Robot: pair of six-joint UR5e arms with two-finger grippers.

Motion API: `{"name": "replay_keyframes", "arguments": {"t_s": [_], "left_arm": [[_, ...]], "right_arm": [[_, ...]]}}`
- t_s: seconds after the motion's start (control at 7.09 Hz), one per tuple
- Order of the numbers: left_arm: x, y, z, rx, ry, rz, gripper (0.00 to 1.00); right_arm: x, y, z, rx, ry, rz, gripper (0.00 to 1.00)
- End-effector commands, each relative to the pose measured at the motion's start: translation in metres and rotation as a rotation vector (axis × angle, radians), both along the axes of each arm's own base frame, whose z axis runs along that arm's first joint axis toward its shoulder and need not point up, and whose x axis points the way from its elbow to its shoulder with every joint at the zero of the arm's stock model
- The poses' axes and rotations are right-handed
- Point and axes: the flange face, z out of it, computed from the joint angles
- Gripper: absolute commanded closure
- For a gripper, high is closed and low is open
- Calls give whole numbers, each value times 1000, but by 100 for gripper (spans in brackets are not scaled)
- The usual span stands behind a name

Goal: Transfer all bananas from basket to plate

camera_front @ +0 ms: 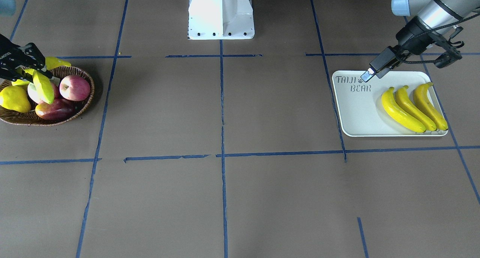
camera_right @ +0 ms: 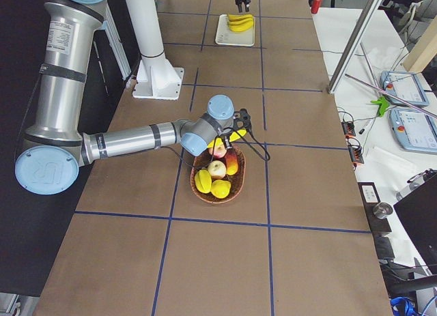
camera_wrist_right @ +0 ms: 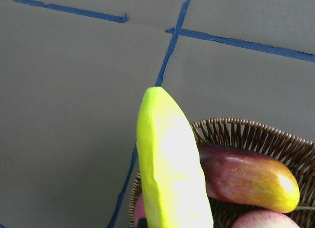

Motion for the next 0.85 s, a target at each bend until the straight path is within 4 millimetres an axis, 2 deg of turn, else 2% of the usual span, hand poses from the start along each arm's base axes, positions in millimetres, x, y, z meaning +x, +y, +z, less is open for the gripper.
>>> {"name": "replay_keyframes", "arguments": {"t_s": [0.0,0.28,0.42,0.56,0.7], "left_arm": [[9,4,-23,109,65,20,0],[69,3,-85,210,138,96,0],[92,7,-108,217,166,93,0],[106,8,-131,175,212,81,0],[123,9,-152,192,235,65,0]], "right_arm": [[-17,-25,-59,-35,-83,49,100],[-70,-42,-125,-67,-158,43,100],[-105,-43,-153,-77,-178,53,100],[-141,-40,-187,-92,-209,74,100],[-165,-37,-214,-112,-241,71,100]]}}
